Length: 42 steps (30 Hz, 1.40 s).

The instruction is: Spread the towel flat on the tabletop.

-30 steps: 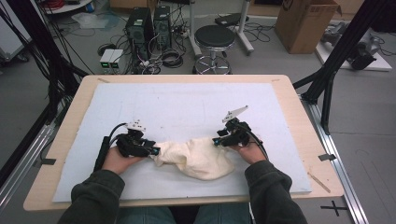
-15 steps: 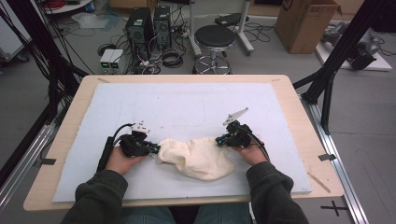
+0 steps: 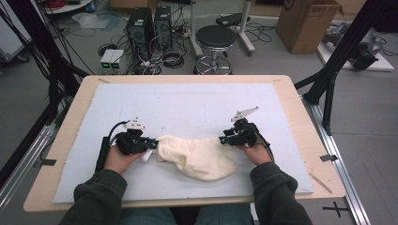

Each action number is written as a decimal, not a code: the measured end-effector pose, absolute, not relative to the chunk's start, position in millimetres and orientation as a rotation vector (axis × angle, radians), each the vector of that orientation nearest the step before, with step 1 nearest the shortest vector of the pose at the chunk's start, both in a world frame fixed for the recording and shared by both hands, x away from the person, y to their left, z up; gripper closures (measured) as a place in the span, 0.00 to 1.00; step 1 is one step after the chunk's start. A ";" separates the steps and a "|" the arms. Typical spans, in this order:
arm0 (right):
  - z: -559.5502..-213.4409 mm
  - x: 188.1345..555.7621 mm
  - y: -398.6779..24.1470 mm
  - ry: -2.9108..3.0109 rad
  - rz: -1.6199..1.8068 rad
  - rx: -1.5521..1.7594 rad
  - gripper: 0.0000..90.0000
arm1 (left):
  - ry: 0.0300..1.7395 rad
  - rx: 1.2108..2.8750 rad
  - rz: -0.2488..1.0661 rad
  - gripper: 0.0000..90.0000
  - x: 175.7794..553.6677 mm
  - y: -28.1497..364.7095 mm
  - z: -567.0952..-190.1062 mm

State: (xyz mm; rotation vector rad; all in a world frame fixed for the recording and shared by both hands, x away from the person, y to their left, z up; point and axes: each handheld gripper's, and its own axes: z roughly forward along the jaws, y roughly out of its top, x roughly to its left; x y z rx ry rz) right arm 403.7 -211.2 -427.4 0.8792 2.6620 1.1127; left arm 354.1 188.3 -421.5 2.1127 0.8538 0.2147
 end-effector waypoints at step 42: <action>-375.5 343.2 -216.4 2.602 1.337 0.624 0.98 | 0.727 2.031 0.288 0.95 309.3 204.9 -382.2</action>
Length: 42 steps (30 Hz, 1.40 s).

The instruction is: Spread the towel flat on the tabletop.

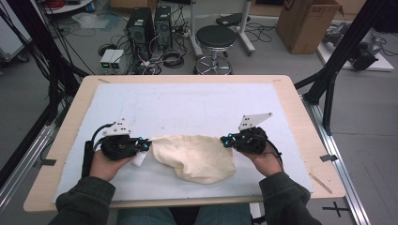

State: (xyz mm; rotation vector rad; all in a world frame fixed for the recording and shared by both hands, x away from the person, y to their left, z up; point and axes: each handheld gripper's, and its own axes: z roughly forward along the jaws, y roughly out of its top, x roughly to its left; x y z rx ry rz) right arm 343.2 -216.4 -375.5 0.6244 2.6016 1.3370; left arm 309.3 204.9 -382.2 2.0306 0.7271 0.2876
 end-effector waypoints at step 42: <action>-379.3 409.7 -226.1 2.583 1.200 0.787 0.60 | 0.683 2.100 0.241 0.68 363.3 150.1 -412.2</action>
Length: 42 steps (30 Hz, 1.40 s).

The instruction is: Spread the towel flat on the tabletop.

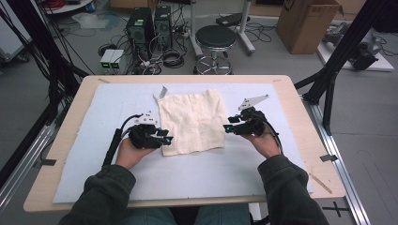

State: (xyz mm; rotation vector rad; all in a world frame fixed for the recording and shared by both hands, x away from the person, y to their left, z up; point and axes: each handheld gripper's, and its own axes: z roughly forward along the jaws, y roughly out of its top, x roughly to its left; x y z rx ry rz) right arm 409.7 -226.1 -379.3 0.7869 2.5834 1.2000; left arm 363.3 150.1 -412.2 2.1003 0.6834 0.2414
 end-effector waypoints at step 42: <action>-411.9 378.6 -212.7 2.633 1.216 0.706 0.57 | 0.801 2.154 0.407 0.99 340.4 193.3 -416.5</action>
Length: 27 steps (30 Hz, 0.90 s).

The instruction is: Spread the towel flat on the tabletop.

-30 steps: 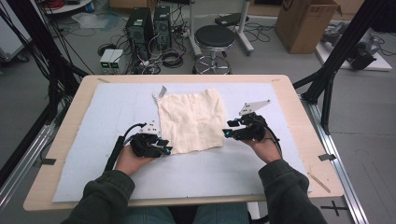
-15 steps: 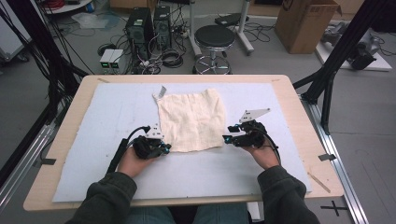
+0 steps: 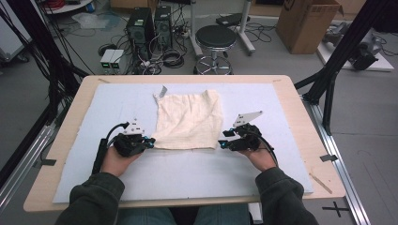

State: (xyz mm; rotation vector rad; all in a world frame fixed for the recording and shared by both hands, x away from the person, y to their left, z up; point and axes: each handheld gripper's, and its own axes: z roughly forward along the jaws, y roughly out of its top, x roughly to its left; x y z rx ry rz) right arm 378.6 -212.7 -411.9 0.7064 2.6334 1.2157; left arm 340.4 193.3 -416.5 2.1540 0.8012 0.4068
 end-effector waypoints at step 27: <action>-426.1 390.1 -153.6 2.750 1.102 0.562 0.95 | 0.872 2.099 0.390 0.98 336.8 225.6 -428.2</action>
